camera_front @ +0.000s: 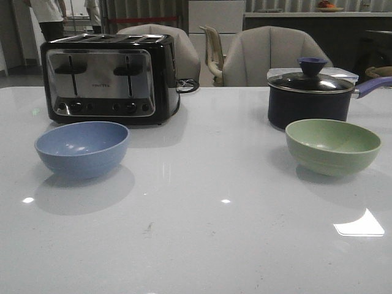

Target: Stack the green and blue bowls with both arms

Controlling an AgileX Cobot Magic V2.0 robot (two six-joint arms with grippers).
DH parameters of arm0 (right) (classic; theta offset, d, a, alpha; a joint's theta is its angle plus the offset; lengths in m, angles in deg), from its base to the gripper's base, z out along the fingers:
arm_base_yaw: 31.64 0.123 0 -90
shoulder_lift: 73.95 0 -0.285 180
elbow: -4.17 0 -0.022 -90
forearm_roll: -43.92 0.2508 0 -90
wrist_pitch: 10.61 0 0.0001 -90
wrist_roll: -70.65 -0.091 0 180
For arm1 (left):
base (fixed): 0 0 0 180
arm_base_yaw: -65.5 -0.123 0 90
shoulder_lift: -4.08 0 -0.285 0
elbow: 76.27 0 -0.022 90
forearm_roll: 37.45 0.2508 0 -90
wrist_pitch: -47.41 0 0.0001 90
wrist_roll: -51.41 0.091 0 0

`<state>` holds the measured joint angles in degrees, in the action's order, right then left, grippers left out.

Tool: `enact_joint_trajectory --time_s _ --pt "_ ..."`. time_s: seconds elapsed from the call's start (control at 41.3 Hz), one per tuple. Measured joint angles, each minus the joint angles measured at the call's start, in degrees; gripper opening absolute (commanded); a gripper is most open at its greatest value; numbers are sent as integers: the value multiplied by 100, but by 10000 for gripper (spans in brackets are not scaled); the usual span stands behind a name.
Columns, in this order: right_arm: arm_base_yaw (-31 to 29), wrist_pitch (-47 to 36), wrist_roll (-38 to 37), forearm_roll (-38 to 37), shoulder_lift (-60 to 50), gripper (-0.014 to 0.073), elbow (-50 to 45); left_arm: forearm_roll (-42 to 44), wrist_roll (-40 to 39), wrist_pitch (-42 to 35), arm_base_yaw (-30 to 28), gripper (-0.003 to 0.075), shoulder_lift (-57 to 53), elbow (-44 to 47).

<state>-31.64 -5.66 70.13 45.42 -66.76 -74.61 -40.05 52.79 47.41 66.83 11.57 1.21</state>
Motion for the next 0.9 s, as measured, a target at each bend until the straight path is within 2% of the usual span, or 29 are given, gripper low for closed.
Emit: enact_joint_trajectory --time_s 0.436,0.533,0.678,0.896 --pt "0 0 0 0 0 36 0 0 0 0 0 101 0 0" --pt "0 110 0 0 0 36 139 0 0 -218 0 101 0 0" --pt "0 402 0 0 0 36 932 0 0 -257 0 101 0 -258" --pt "0 1119 0 0 298 36 2362 0 0 338 0 101 100 -1832"
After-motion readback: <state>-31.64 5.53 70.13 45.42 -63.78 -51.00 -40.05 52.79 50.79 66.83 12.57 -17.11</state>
